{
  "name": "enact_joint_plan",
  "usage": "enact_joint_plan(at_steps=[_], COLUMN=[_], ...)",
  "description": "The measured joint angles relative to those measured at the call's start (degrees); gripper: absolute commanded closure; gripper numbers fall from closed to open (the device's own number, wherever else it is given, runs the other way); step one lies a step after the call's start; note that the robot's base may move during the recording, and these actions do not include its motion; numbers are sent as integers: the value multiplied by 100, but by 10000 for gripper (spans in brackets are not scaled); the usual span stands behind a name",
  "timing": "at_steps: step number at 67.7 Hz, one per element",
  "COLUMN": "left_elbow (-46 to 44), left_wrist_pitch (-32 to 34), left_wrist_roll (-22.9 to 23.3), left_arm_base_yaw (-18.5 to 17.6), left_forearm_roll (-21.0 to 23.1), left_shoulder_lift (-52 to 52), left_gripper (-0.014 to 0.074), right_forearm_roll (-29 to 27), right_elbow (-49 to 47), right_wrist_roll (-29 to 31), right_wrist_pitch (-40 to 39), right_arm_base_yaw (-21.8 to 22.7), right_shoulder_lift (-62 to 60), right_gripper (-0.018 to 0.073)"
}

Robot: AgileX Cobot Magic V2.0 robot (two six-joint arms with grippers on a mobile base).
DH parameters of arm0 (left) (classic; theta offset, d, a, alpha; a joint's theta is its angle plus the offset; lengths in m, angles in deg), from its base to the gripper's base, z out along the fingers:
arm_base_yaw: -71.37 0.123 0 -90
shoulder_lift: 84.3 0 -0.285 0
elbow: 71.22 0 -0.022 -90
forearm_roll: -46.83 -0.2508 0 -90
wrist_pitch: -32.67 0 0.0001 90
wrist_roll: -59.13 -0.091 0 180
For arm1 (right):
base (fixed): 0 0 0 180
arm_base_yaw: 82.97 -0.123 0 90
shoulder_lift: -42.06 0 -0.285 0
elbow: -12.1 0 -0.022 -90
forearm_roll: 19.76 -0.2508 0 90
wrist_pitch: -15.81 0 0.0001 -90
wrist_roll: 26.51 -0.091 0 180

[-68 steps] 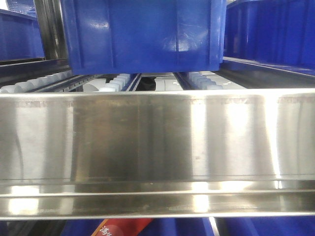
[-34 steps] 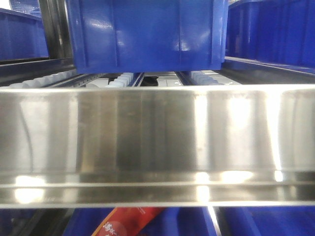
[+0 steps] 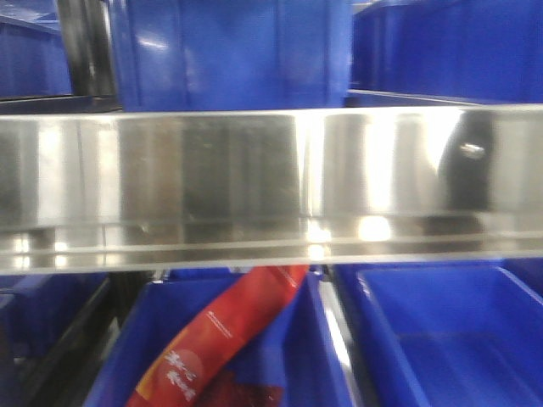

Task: Fetch blue bin and place on conveyor start
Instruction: 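Hold the bin with both grippers while the base backs away and turns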

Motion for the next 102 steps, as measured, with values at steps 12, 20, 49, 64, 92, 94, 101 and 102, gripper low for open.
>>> enact_joint_plan(at_steps=[12, 20, 49, 64, 92, 94, 101, 102], left_elbow=[0, 0, 10, 10, 10, 10, 10, 10], left_wrist_pitch=[383, 619, 1421, 1523, 1592, 1592, 1592, 1592], left_wrist_roll=[0, -7, -62, -95, -95, -95, -95, -95], left_arm_base_yaw=[0, 0, 0, 0, 0, 0, 0, 0], left_forearm_roll=[-37, -60, -149, -174, -183, -183, -183, -183], left_shoulder_lift=[10, 10, 10, 10, 10, 10, 10, 10], left_gripper=[708, 708, 708, 708, 708, 708, 708, 708], right_forearm_roll=[57, 95, 95, 95, 95, 95, 95, 95], right_elbow=[0, 0, 0, 0, 0, 0, 0, 0], right_wrist_roll=[0, -10, -41, -55, -57, -57, -57, -57], right_wrist_pitch=[-187, -262, -323, -323, -323, -323, -323, -323], right_arm_base_yaw=[10, 10, 10, 10, 10, 10, 10, 10], right_shoulder_lift=[0, 0, 0, 0, 0, 0, 0, 0], right_gripper=[711, 711, 711, 711, 711, 711, 711, 711])
